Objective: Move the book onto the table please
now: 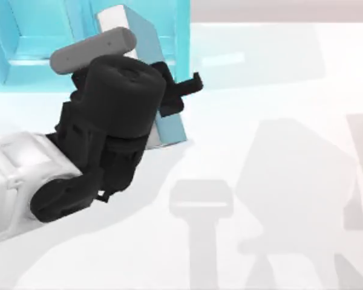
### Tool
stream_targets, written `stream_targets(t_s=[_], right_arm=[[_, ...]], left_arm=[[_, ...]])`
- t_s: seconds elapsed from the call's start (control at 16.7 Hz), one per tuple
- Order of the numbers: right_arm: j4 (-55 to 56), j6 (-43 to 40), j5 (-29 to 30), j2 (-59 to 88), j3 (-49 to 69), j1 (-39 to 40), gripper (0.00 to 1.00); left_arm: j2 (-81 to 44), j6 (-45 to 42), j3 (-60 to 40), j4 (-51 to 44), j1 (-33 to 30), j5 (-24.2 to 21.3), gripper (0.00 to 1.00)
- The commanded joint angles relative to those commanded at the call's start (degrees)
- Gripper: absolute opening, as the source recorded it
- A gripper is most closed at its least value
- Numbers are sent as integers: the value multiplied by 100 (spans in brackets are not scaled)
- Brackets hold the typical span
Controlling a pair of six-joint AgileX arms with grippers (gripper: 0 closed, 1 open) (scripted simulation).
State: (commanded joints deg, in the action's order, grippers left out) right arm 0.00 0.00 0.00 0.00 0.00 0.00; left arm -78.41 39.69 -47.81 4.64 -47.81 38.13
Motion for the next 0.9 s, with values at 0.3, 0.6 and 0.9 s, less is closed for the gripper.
stream_targets(t_s=[0.3, 0.6, 0.9], right_arm=[[0, 0, 0, 0, 0, 0, 100], [0, 0, 0, 0, 0, 0, 100], [0, 0, 0, 0, 0, 0, 100]], left_arm=[[-554, 2950, -151, -1521, -889, 440, 0], [-1310, 6302, -420, -3238, -1804, 912, 0], [-2200, 9682, -828, -4977, -2700, 1471, 0]])
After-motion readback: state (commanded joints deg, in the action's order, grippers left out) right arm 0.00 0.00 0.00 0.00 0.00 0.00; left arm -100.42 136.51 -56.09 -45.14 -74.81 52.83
